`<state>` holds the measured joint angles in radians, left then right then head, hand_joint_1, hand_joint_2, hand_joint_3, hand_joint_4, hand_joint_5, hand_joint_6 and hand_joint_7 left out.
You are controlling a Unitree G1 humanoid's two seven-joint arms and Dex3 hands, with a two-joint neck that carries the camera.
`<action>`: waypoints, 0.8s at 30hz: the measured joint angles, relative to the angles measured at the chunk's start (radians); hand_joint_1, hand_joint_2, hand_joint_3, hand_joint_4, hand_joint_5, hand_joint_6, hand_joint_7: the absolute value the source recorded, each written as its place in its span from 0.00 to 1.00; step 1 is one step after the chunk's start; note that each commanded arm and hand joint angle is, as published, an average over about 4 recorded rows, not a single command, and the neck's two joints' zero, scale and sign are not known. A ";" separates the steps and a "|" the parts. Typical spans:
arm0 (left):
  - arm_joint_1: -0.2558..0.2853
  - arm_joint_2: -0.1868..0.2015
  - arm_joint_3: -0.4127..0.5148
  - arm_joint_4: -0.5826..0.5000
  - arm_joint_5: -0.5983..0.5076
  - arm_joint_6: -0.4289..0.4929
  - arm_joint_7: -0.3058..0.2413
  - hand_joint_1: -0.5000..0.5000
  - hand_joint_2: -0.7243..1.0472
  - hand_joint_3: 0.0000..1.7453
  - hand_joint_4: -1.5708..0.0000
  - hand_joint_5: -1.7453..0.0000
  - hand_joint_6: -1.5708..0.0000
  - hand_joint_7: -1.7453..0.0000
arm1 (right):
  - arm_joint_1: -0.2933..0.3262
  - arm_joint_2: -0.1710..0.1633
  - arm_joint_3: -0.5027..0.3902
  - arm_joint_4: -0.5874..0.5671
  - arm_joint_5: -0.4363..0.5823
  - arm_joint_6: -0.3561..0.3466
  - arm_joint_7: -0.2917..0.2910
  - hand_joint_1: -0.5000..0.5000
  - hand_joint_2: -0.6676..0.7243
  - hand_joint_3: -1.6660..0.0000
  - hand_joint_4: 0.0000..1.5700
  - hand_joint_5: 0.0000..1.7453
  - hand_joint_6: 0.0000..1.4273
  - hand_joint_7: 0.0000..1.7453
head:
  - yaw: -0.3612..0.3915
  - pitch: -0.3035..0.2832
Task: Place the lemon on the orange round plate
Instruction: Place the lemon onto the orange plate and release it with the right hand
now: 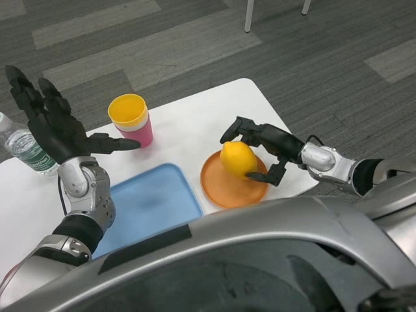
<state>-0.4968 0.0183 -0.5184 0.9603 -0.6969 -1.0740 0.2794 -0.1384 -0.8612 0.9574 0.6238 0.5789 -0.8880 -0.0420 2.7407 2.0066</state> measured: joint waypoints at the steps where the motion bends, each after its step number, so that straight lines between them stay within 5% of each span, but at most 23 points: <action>1: 0.000 0.001 -0.002 0.000 0.000 0.003 0.000 0.01 0.05 0.05 1.00 1.00 1.00 0.96 | -0.009 -0.007 0.008 -0.001 0.000 0.003 0.009 0.08 0.39 0.13 0.19 0.89 0.10 0.80 | -0.001 -0.003; 9: 0.000 0.003 -0.009 0.000 0.000 0.016 0.000 0.02 0.05 0.05 1.00 1.00 1.00 0.96 | -0.049 -0.044 0.043 -0.015 -0.001 0.012 0.063 0.06 0.41 0.06 0.05 0.85 0.03 0.71 | -0.003 -0.017; 11: 0.000 0.003 -0.009 0.000 0.000 0.018 0.000 0.02 0.05 0.05 1.00 1.00 1.00 0.96 | -0.052 -0.045 0.047 -0.015 -0.001 0.012 0.068 0.04 0.41 0.05 0.01 0.75 0.01 0.62 | -0.002 -0.019; 15: 0.000 0.003 -0.009 0.000 -0.001 0.019 0.000 0.02 0.05 0.05 1.00 1.00 1.00 0.96 | -0.057 -0.046 0.053 -0.015 -0.001 0.012 0.069 0.04 0.39 0.07 0.00 0.36 0.00 0.46 | -0.003 -0.023; 19: 0.000 0.003 -0.010 0.000 -0.001 0.019 0.000 0.02 0.01 0.05 1.00 1.00 1.00 0.96 | -0.066 -0.050 0.066 -0.014 -0.001 0.016 0.089 0.04 0.32 0.25 0.00 0.01 0.00 0.31 | -0.006 -0.025; 24: 0.000 0.003 -0.010 0.000 -0.003 0.019 0.000 0.01 0.05 0.05 1.00 1.00 1.00 0.96 | -0.072 -0.052 0.069 -0.012 -0.001 0.023 0.111 0.04 0.22 0.37 0.00 0.00 0.00 0.17 | -0.004 -0.030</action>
<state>-0.4968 0.0216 -0.5280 0.9602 -0.6997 -1.0546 0.2793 -0.2099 -0.9130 1.0269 0.6122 0.5781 -0.8653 0.0693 2.7372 1.9762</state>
